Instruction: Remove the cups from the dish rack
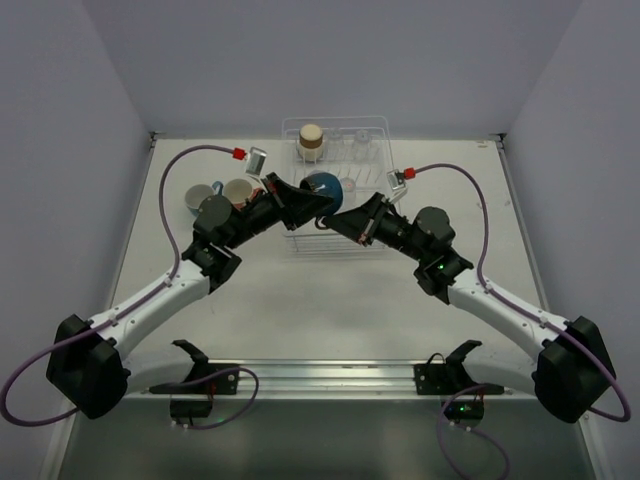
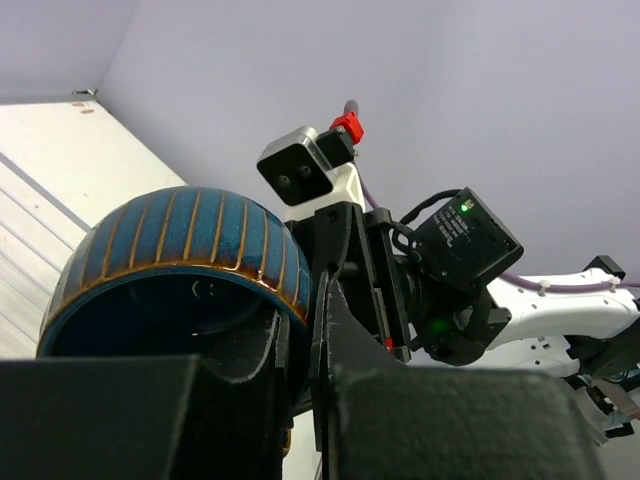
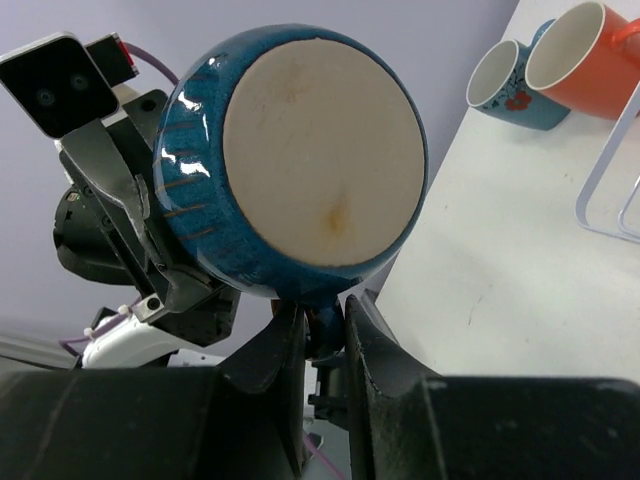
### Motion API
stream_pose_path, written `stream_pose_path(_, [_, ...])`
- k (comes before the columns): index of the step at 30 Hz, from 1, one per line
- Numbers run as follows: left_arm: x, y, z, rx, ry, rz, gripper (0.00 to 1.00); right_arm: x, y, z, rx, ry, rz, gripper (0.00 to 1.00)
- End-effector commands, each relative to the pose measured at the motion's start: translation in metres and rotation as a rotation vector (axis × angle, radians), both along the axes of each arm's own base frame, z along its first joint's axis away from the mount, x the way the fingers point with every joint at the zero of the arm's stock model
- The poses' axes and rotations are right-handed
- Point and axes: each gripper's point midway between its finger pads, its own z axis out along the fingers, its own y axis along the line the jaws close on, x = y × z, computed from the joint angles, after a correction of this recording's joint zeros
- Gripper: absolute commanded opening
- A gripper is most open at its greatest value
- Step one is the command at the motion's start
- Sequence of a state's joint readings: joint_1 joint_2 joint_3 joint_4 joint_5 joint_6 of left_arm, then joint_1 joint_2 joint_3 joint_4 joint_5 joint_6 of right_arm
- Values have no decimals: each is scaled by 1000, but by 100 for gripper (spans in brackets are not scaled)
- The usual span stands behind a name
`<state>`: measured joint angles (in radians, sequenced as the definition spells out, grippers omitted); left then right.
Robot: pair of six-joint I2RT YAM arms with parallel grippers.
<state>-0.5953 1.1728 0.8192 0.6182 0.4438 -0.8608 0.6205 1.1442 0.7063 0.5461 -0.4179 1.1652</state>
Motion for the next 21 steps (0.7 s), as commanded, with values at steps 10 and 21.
stream_pose_path(10, [35,51,-3,359,-29,347,0,-13,-13,24,-15,-113,-40,94])
stream_pose_path(21, [9,174,-172,1004,433,554,0,-5,-62,-28,-411,-125,-236,98])
